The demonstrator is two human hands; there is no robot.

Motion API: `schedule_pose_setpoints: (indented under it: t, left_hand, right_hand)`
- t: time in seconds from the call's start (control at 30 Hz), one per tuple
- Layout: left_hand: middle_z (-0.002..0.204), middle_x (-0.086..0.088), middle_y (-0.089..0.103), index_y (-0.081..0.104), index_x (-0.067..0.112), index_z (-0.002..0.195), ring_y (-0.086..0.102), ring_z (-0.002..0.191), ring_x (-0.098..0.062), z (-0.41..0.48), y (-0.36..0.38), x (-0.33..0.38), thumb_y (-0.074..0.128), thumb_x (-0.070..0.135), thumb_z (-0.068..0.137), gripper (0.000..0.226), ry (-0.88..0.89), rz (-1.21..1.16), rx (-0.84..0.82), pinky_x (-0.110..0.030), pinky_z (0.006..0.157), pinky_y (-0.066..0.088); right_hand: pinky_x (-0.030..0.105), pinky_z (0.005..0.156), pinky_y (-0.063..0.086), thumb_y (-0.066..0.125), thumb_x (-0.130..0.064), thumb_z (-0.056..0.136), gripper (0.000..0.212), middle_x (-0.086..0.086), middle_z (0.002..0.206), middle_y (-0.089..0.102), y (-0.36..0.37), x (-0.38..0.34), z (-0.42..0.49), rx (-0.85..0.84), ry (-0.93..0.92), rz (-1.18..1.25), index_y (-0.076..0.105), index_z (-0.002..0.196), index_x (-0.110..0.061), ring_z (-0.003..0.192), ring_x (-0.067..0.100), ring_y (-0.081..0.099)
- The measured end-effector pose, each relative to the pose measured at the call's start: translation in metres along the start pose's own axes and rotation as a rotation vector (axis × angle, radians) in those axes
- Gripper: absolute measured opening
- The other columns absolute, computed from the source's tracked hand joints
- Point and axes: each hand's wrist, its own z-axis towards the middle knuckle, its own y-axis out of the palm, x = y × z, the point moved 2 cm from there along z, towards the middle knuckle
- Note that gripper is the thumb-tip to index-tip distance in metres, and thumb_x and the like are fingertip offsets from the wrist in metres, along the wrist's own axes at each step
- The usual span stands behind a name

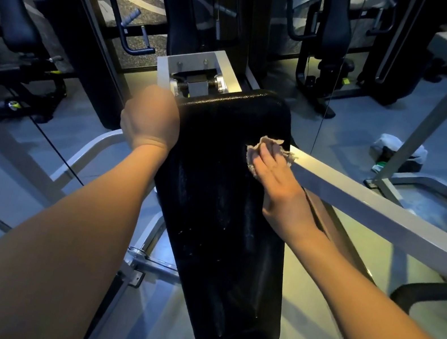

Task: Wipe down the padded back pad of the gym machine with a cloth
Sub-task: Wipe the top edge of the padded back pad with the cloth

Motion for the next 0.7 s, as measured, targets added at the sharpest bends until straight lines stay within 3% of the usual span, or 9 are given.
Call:
schedule_pose_setpoints:
  t: [0.07, 0.13, 0.2, 0.27, 0.37, 0.5, 0.57, 0.7]
  left_hand:
    - [0.081, -0.012, 0.065, 0.068, 0.010, 0.087, 0.056, 0.078, -0.033, 0.000, -0.001, 0.001, 0.037, 0.029, 0.095, 0.037, -0.001, 0.002, 0.000, -0.038, 0.067, 0.047]
    - [0.081, -0.012, 0.065, 0.068, 0.010, 0.087, 0.057, 0.078, -0.033, -0.001, -0.001, 0.000, 0.037, 0.029, 0.096, 0.037, -0.003, 0.001, 0.001, -0.038, 0.067, 0.047]
    - [0.081, -0.012, 0.065, 0.068, 0.010, 0.086, 0.057, 0.078, -0.033, -0.001, -0.001, 0.000, 0.037, 0.029, 0.095, 0.037, -0.004, -0.005, 0.008, -0.038, 0.066, 0.047]
    - [0.080, -0.009, 0.062, 0.069, 0.010, 0.088, 0.054, 0.077, -0.032, 0.000, 0.000, -0.001, 0.037, 0.029, 0.096, 0.037, -0.011, 0.008, 0.007, -0.037, 0.064, 0.043]
    - [0.080, -0.008, 0.058, 0.069, 0.011, 0.091, 0.049, 0.076, -0.030, 0.001, 0.000, -0.002, 0.038, 0.028, 0.097, 0.036, -0.030, 0.034, 0.001, -0.033, 0.065, 0.034]
    - [0.078, -0.009, 0.059, 0.068, 0.009, 0.088, 0.050, 0.074, -0.030, 0.000, 0.000, -0.002, 0.039, 0.027, 0.098, 0.036, -0.019, 0.019, 0.003, -0.032, 0.062, 0.034]
    - [0.077, -0.010, 0.059, 0.067, 0.008, 0.087, 0.050, 0.073, -0.031, -0.001, 0.000, 0.000, 0.039, 0.027, 0.097, 0.036, -0.018, 0.013, 0.002, -0.032, 0.061, 0.035]
    - [0.075, -0.010, 0.058, 0.066, 0.006, 0.086, 0.050, 0.073, -0.030, -0.001, -0.001, 0.000, 0.039, 0.025, 0.097, 0.035, -0.022, 0.011, 0.000, -0.034, 0.061, 0.037]
  right_hand:
    - [0.040, 0.126, 0.025, 0.066, 0.019, 0.082, 0.076, 0.016, 0.161, 0.037, -0.018, 0.002, 0.017, 0.019, -0.056, 0.026, 0.042, 0.152, 0.001, 0.154, 0.032, 0.027]
    - [0.046, 0.123, 0.033, 0.063, 0.011, 0.089, 0.066, 0.019, 0.160, 0.039, -0.042, 0.000, 0.051, 0.153, -0.061, 0.022, 0.041, 0.152, 0.004, 0.152, 0.033, 0.031]
    - [0.043, 0.124, 0.031, 0.059, 0.013, 0.090, 0.066, 0.018, 0.159, 0.041, -0.054, -0.002, 0.084, 0.262, -0.014, 0.009, 0.041, 0.152, 0.003, 0.152, 0.032, 0.032]
    - [0.038, 0.127, 0.024, 0.054, 0.015, 0.089, 0.068, 0.016, 0.160, 0.039, -0.046, -0.007, 0.098, 0.236, 0.005, -0.005, 0.040, 0.154, 0.000, 0.153, 0.032, 0.029]
    - [0.046, 0.126, 0.026, 0.044, 0.003, 0.092, 0.060, 0.020, 0.161, 0.037, -0.013, -0.018, 0.070, 0.186, 0.010, -0.039, 0.042, 0.152, 0.002, 0.152, 0.038, 0.028]
    - [0.047, 0.125, 0.029, 0.051, 0.021, 0.083, 0.071, 0.018, 0.160, 0.039, 0.001, -0.013, 0.028, 0.028, -0.171, -0.094, 0.044, 0.151, 0.002, 0.153, 0.035, 0.028]
    - [0.046, 0.124, 0.029, 0.053, 0.023, 0.081, 0.071, 0.015, 0.156, 0.045, -0.010, 0.000, 0.035, 0.030, -0.264, -0.165, 0.049, 0.148, -0.001, 0.150, 0.033, 0.036]
    - [0.051, 0.121, 0.035, 0.054, 0.013, 0.092, 0.050, 0.017, 0.145, 0.058, -0.025, 0.003, 0.059, 0.118, -0.339, -0.204, 0.060, 0.139, 0.000, 0.136, 0.036, 0.052]
